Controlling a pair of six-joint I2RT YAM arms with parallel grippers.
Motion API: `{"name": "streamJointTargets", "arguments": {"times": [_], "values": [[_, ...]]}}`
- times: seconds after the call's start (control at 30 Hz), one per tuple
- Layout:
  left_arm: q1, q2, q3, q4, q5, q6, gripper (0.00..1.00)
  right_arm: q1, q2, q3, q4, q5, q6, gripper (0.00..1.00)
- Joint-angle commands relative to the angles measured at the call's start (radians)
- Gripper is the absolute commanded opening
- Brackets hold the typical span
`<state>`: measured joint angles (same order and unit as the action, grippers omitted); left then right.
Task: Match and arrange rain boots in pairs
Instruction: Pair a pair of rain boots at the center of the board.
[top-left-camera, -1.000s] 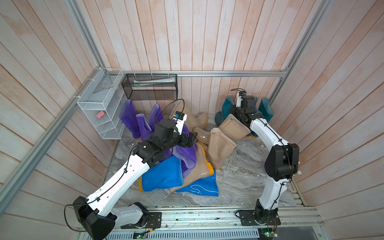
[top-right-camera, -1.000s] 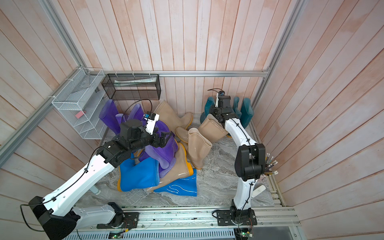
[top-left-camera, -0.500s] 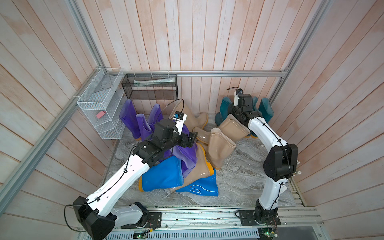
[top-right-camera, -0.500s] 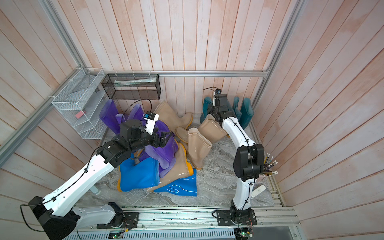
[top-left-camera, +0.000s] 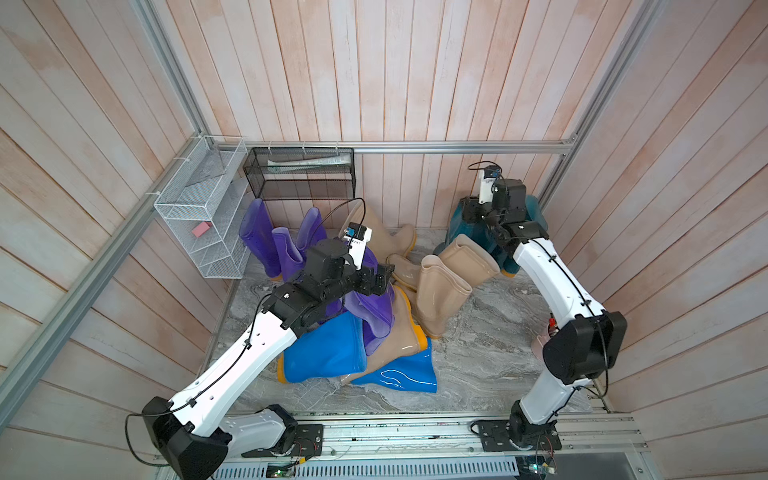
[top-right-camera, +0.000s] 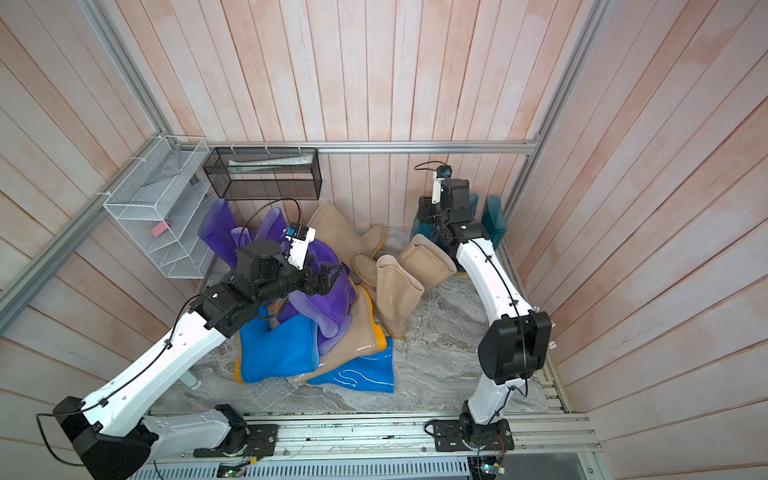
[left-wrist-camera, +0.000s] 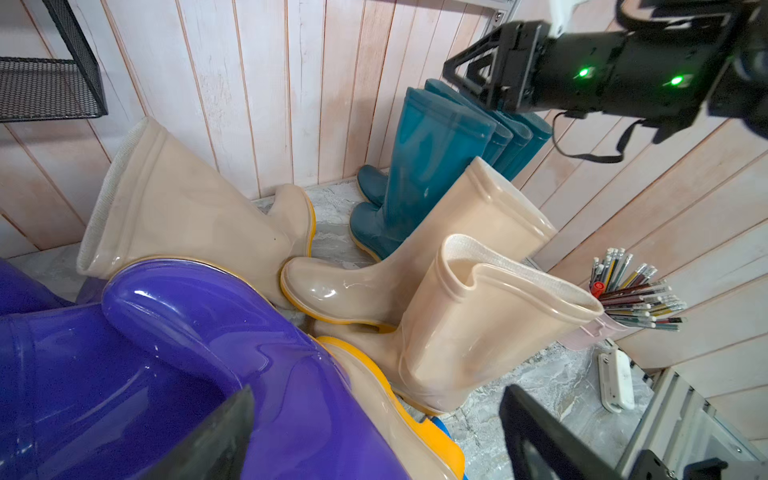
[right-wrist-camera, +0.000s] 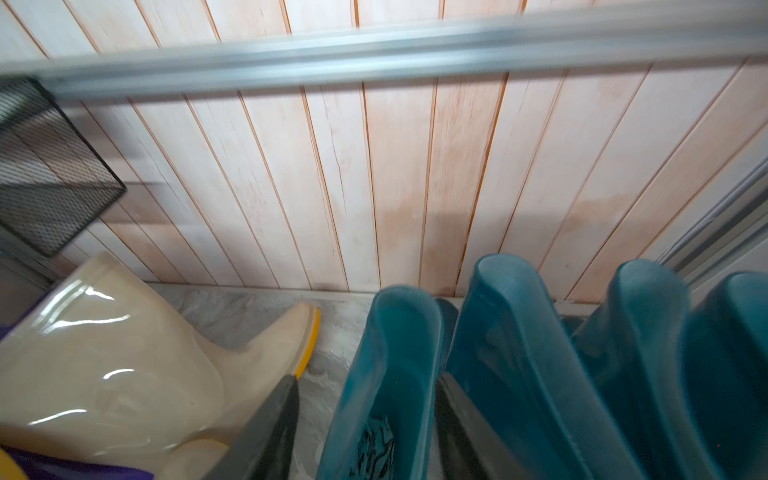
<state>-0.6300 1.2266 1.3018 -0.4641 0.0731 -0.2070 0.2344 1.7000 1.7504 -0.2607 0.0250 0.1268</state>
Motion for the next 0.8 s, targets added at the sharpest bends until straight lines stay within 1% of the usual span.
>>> {"name": "streamJointTargets", "arguments": {"times": [0.0, 0.1, 0.17, 0.23, 0.3, 0.37, 0.47, 0.53, 0.6, 0.67, 0.7, 0.77], "values": [[0.004, -0.011, -0.024, 0.028, 0.020, 0.000, 0.95, 0.003, -0.033, 0.017, -0.012, 0.012, -0.004, 0.55], [0.004, -0.013, -0.028, 0.030, 0.019, 0.006, 0.96, 0.003, -0.066, -0.025, 0.023, 0.017, 0.002, 0.54], [0.005, -0.014, -0.029, 0.029, 0.018, 0.010, 0.96, 0.002, -0.062, -0.031, 0.019, 0.033, 0.000, 0.54], [0.006, -0.016, -0.029, 0.026, 0.019, 0.011, 0.96, 0.002, -0.056, -0.020, -0.026, 0.042, 0.008, 0.57], [0.006, -0.024, -0.038, 0.028, 0.019, 0.010, 0.96, 0.003, -0.086, -0.078, -0.007, 0.021, 0.035, 0.61], [0.008, -0.029, -0.048, 0.034, 0.015, 0.013, 0.96, 0.003, -0.107, -0.142, 0.031, -0.011, 0.050, 0.68], [0.011, -0.029, -0.058, 0.041, 0.019, 0.013, 0.96, 0.000, -0.067, -0.131, 0.011, -0.041, 0.026, 0.72], [0.012, -0.026, -0.059, 0.044, 0.027, 0.008, 0.96, -0.011, 0.004, -0.072, -0.035, -0.090, 0.011, 0.72], [0.011, -0.029, -0.062, 0.046, 0.033, 0.003, 0.96, -0.022, 0.079, -0.004, -0.070, -0.105, 0.008, 0.72], [0.012, -0.030, -0.065, 0.045, 0.035, -0.001, 0.96, -0.027, 0.143, 0.055, -0.095, -0.146, -0.009, 0.71], [0.011, -0.031, -0.063, 0.040, 0.034, -0.001, 0.96, -0.029, 0.178, 0.087, -0.110, -0.152, -0.010, 0.68], [0.011, -0.036, -0.063, 0.028, 0.028, 0.000, 0.96, -0.035, 0.242, 0.151, -0.146, -0.169, -0.009, 0.55]]}}
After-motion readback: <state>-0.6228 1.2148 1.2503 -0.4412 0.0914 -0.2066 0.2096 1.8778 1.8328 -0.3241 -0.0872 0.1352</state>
